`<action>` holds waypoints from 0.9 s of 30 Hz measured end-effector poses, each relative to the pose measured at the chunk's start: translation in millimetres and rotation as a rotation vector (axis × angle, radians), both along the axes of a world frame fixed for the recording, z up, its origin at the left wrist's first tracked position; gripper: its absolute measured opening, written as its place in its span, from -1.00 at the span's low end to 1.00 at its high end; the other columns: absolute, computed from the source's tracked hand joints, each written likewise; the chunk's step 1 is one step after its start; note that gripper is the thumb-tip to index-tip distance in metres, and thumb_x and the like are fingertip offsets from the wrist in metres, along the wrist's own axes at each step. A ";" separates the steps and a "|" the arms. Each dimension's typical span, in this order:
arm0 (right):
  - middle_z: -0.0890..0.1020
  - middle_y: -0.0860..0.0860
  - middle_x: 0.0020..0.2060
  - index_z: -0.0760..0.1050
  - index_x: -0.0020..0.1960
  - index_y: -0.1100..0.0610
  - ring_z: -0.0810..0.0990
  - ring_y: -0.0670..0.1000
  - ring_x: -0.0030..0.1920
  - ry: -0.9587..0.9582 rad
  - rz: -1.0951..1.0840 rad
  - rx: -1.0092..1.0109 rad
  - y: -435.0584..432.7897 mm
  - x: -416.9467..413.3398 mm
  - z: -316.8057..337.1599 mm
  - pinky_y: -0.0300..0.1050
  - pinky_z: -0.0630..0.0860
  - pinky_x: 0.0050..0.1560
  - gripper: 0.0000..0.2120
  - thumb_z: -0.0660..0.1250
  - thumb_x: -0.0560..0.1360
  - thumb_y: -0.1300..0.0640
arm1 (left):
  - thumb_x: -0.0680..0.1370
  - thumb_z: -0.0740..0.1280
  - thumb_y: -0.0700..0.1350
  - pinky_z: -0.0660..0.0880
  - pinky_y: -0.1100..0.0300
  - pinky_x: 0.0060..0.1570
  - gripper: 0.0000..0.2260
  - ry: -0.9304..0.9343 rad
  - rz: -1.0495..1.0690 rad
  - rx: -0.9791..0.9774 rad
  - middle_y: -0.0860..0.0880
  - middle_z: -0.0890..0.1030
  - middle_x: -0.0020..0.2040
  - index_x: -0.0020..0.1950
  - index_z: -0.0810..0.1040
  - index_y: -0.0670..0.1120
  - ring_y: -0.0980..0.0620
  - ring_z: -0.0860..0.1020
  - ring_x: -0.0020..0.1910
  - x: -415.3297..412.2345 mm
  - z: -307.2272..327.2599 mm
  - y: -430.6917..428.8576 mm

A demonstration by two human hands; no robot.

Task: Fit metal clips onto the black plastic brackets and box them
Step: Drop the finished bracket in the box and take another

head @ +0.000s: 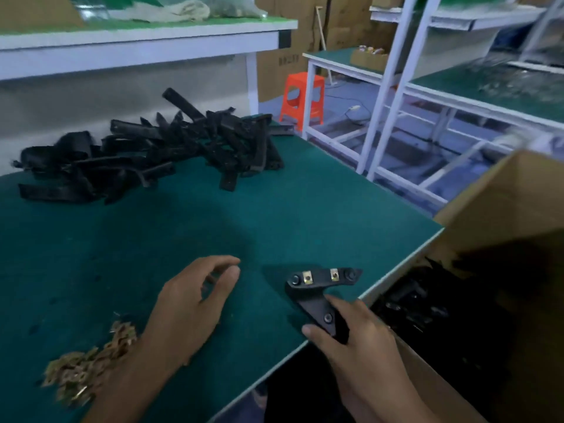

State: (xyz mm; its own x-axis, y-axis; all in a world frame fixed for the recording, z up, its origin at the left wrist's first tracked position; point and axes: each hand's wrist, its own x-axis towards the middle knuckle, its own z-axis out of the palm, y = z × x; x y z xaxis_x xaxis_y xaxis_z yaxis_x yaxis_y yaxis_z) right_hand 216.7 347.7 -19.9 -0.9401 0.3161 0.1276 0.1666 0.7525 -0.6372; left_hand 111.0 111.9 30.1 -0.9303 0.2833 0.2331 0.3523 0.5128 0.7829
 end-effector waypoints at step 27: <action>0.71 0.02 0.00 0.64 0.18 0.07 0.68 0.13 0.02 0.067 -0.025 0.101 40.4 -52.6 20.6 0.00 0.54 -0.01 -0.72 0.45 0.51 -0.01 | 0.56 0.23 0.24 0.41 0.40 -0.05 -0.88 -0.141 0.229 -0.126 0.53 0.49 0.10 0.06 0.51 0.41 0.48 0.47 0.09 11.8 -28.3 -79.2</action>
